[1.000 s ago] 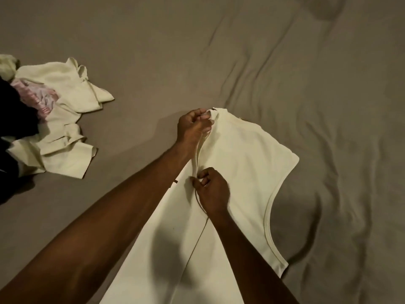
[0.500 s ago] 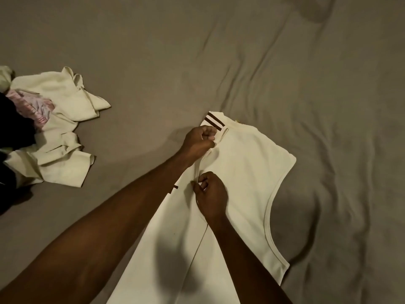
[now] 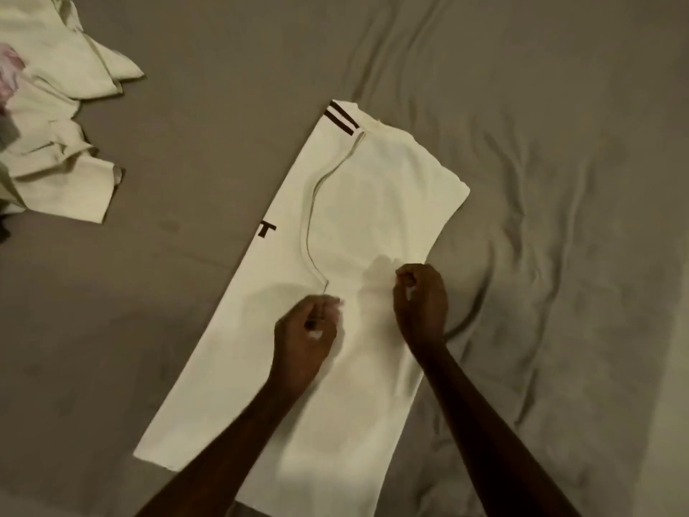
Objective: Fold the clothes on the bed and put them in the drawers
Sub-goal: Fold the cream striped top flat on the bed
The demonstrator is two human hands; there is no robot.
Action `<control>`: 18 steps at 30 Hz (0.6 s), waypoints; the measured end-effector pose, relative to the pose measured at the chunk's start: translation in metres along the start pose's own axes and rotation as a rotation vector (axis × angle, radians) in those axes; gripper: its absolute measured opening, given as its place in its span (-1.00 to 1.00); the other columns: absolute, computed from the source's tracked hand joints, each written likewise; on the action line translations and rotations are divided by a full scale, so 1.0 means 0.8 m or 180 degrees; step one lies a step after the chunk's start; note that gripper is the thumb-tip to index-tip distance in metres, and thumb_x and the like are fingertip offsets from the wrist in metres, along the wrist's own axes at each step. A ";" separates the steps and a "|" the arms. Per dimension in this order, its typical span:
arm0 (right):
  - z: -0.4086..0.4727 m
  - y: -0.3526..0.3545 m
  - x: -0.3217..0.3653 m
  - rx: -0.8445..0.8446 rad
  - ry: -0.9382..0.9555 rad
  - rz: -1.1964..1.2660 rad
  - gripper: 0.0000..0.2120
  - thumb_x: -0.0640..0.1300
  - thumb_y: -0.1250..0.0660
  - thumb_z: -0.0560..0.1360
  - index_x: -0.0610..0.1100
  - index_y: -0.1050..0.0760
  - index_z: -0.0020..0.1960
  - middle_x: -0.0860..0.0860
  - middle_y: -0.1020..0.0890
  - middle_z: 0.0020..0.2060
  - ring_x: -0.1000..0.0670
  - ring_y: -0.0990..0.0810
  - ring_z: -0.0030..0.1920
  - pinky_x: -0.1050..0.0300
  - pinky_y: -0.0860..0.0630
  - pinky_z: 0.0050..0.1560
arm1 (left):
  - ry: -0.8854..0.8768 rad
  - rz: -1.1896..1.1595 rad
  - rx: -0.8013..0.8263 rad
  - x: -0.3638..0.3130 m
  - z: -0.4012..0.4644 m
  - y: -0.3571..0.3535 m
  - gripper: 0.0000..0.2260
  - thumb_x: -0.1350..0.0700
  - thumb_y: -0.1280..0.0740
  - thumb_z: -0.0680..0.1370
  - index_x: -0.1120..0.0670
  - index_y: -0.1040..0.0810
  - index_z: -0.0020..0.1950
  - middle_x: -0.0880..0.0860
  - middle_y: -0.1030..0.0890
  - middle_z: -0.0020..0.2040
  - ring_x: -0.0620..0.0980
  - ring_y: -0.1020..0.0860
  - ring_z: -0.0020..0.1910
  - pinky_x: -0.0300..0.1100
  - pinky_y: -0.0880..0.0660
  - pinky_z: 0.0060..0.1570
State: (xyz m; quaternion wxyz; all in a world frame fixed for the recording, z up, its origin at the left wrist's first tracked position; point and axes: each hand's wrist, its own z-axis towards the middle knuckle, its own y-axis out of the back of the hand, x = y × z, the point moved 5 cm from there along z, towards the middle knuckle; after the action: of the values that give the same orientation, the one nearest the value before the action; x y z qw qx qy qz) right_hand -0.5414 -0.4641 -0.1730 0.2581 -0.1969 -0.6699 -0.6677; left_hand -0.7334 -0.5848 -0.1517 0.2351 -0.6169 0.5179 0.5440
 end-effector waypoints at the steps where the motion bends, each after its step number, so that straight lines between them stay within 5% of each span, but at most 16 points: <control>1: -0.009 0.017 -0.013 -0.0037 0.0070 -0.0203 -0.87 -0.20 -0.32 0.49 -0.17 -0.58 0.02 -0.08 -0.62 -0.08 -0.18 -0.59 -0.04 -0.05 -0.51 0.01 | -0.0022 -0.0007 0.0077 0.006 -0.036 0.000 -0.89 0.19 -0.44 0.57 0.00 -0.67 0.05 -0.13 -0.72 0.00 -0.09 -0.69 -0.01 -0.20 -0.60 0.00; 3: -0.026 0.047 -0.044 -0.0096 -0.0100 -0.0409 -0.81 -0.13 -0.34 0.49 -0.20 -0.58 0.04 -0.12 -0.61 -0.03 -0.21 -0.57 0.01 -0.04 -0.47 0.02 | -0.0029 0.0100 0.0265 0.025 -0.106 -0.008 -0.95 0.05 -0.46 0.53 0.01 -0.67 -0.05 -0.14 -0.71 -0.08 -0.13 -0.67 -0.12 -0.21 -0.59 -0.08; 6: -0.056 0.075 -0.087 -0.0218 -0.0585 -0.0274 -0.76 0.00 -0.36 0.53 -0.16 -0.56 0.07 -0.09 -0.63 -0.01 -0.15 -0.60 0.00 0.00 -0.49 0.00 | 0.0058 0.0567 0.0695 0.061 -0.208 -0.030 -0.67 -0.20 -0.57 0.41 -0.04 -0.52 -0.19 -0.14 -0.59 -0.24 -0.19 -0.56 -0.32 -0.23 -0.53 -0.27; 9: -0.085 0.075 -0.093 0.0143 -0.0906 0.0150 -0.83 0.03 -0.43 0.58 -0.07 -0.57 0.02 0.06 -0.66 -0.18 0.03 -0.63 -0.15 0.03 -0.56 -0.07 | -0.0108 0.1602 0.1247 0.099 -0.292 -0.060 -0.53 -0.38 -0.50 0.25 -0.08 -0.53 -0.10 -0.16 -0.55 -0.20 -0.20 -0.55 -0.30 -0.27 -0.54 -0.40; 12: -0.096 0.071 -0.098 0.0432 -0.1253 0.0301 -0.83 -0.06 -0.48 0.53 -0.13 -0.59 0.01 0.09 -0.62 -0.28 0.01 -0.62 -0.20 0.09 -0.48 -0.09 | -0.0131 0.2506 0.1226 0.117 -0.344 -0.081 -0.48 -0.25 -0.36 0.23 0.04 -0.49 0.05 0.01 -0.54 -0.10 0.02 -0.60 -0.25 -0.19 -0.49 -0.53; 18: -0.099 0.074 -0.101 0.0743 -0.1789 0.1329 -0.84 -0.19 -0.52 0.48 -0.25 -0.59 -0.06 -0.25 -0.68 -0.21 -0.04 -0.61 -0.33 0.07 -0.50 -0.33 | 0.0386 0.2676 0.0813 0.094 -0.357 -0.078 -0.63 0.16 -0.53 0.02 0.02 -0.53 -0.25 -0.02 -0.48 -0.29 0.00 -0.51 -0.38 -0.14 -0.40 -0.58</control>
State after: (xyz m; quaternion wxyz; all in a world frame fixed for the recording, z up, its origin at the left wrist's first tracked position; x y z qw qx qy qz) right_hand -0.4355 -0.5345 -0.1773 0.2154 -0.4743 -0.7317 -0.4396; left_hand -0.5653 -0.8352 -0.1523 0.0370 -0.3495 0.7997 0.4868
